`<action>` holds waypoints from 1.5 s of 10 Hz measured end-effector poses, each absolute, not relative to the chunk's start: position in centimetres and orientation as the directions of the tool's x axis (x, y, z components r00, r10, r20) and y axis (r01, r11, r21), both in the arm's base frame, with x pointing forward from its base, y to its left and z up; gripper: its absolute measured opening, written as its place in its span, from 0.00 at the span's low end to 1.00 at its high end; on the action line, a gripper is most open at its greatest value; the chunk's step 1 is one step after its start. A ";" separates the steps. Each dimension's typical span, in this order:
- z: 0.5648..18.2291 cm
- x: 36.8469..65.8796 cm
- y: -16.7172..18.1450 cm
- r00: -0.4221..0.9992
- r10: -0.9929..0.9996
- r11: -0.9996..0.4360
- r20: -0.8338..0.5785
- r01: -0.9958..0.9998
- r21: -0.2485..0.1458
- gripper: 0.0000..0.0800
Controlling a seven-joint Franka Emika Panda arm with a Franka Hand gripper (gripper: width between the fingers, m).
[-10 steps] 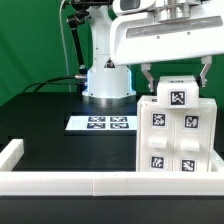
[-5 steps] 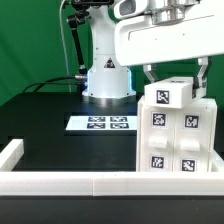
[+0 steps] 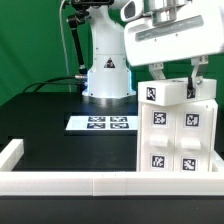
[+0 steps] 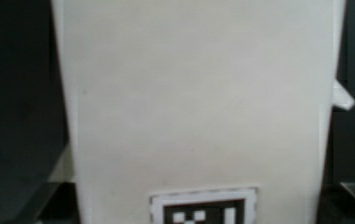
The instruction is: Assemble cabinet
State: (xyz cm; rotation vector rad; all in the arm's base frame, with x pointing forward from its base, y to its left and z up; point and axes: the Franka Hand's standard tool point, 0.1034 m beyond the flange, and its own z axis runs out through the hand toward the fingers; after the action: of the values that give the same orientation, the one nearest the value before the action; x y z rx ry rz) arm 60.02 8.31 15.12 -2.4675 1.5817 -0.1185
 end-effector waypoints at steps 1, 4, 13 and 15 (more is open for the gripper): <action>15.2 60.0 8.4 0.323 -0.944 -0.301 -0.070 -0.927 -0.221 0.70; 15.2 60.1 8.4 0.098 -0.984 -0.065 -0.147 -0.975 -0.215 0.70; 15.4 59.9 8.1 -0.492 -0.823 0.531 -0.283 -0.844 -0.078 0.70; 15.3 59.9 8.1 -0.471 -0.833 0.512 -0.290 -0.855 -0.082 0.70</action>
Offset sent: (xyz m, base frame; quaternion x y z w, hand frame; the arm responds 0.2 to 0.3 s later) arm -0.0013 -0.0016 -0.0004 0.0005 -0.0089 0.2351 0.9719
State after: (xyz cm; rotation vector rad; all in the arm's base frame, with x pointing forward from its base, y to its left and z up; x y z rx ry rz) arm 59.93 8.09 15.34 -1.4164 2.4644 0.1073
